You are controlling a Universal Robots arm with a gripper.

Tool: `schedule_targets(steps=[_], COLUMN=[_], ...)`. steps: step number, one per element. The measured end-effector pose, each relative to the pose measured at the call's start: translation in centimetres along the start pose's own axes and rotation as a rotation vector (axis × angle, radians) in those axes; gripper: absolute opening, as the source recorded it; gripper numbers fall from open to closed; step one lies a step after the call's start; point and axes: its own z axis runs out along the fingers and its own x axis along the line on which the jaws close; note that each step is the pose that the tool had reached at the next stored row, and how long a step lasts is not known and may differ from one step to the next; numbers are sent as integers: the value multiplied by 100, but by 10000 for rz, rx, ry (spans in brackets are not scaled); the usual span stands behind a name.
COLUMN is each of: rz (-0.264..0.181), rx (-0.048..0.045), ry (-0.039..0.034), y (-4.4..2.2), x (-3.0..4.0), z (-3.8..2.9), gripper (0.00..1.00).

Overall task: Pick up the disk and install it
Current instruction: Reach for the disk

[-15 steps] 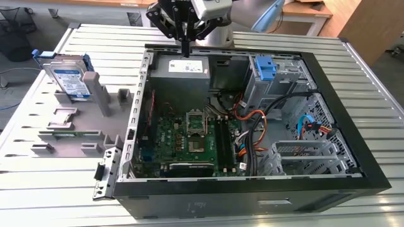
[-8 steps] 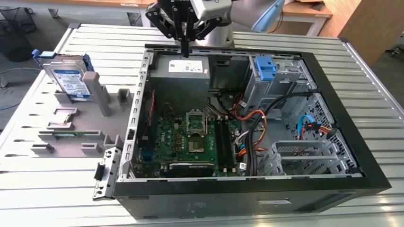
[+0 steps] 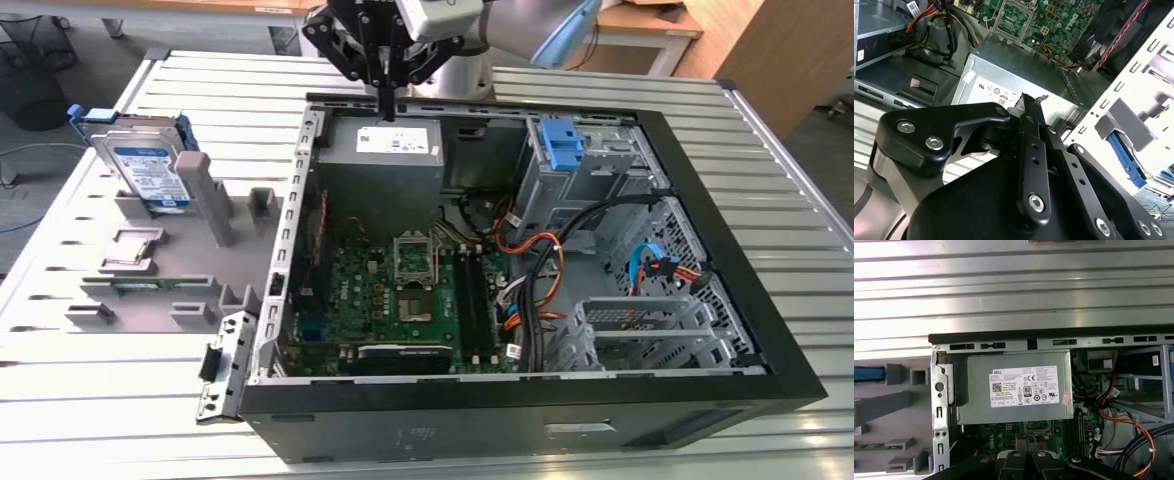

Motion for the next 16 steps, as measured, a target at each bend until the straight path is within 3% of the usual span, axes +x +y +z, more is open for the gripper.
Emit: schedule_targets(steps=[16], rz=[0], rx=[1], ry=[0], y=[-10], x=[130], z=[-1], gripper=[11])
